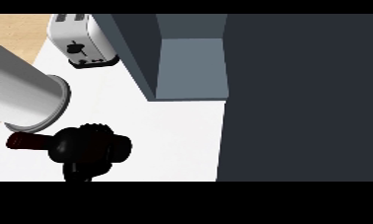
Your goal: Pick up the wine, place it into the cabinet and close the cabinet
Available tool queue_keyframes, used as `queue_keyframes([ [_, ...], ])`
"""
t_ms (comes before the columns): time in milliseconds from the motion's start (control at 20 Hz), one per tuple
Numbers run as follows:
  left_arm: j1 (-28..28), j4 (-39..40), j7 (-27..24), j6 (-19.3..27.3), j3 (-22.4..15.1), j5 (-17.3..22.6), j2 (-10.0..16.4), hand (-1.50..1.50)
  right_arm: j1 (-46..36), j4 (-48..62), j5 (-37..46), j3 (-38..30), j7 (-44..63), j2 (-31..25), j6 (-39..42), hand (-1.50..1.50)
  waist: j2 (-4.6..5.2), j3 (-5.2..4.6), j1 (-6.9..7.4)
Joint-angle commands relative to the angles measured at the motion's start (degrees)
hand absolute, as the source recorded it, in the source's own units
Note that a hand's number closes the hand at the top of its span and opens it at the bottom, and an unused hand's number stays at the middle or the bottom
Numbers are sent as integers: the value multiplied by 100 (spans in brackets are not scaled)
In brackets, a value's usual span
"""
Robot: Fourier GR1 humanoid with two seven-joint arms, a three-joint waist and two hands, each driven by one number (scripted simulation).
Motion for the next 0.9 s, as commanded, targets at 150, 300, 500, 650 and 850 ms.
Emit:
queue_keyframes([
  [150, 382, -971, 3, -232, -661, -174, -179, 150, 229, -994, -317, 65, 383, 0, -49, -150, 16, 1, 34],
  [300, 707, -2219, 949, 88, -1149, -94, -182, 150, 378, -1039, -493, -10, 382, -87, 47, -150, -11, 12, 44],
  [500, 472, -2744, 1505, 715, -1411, -119, -186, 150, 548, -1213, -588, -111, 260, -31, 59, -150, 0, 8, -1],
  [650, 416, -3243, 1917, 1112, -1756, -266, -187, 150, 229, -1050, -722, -316, 496, -121, 111, -150, 15, 4, 37],
  [850, -149, -3310, 2074, 2308, -2611, -314, -188, 150, 475, -1118, -691, -185, 417, -86, 162, -150, 17, 2, -33],
])
